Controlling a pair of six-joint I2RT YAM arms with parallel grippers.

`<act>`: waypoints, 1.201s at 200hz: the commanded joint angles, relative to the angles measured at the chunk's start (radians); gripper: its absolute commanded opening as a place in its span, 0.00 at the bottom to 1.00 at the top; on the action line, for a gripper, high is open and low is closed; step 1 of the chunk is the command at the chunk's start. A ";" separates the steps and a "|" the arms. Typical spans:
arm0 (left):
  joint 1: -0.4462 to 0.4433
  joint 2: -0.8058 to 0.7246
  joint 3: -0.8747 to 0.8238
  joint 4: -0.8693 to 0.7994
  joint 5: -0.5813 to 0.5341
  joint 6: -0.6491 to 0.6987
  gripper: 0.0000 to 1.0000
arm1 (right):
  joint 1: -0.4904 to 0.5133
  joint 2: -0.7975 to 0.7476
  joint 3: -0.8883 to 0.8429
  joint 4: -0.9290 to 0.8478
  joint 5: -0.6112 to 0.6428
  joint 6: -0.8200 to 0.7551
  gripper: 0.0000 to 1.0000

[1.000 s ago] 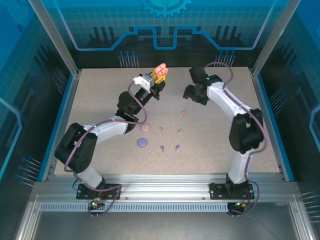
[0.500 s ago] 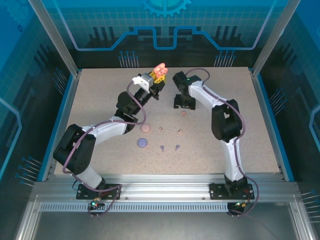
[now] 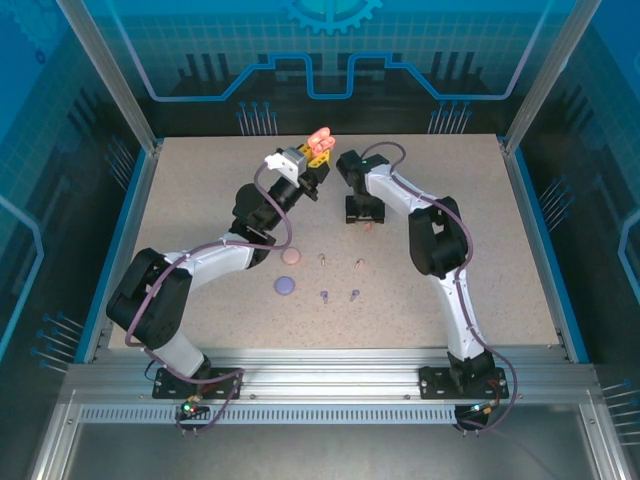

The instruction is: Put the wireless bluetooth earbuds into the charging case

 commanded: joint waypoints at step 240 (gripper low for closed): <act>-0.008 -0.011 -0.016 0.065 -0.009 0.002 0.00 | -0.050 -0.042 -0.121 0.044 0.045 0.083 0.38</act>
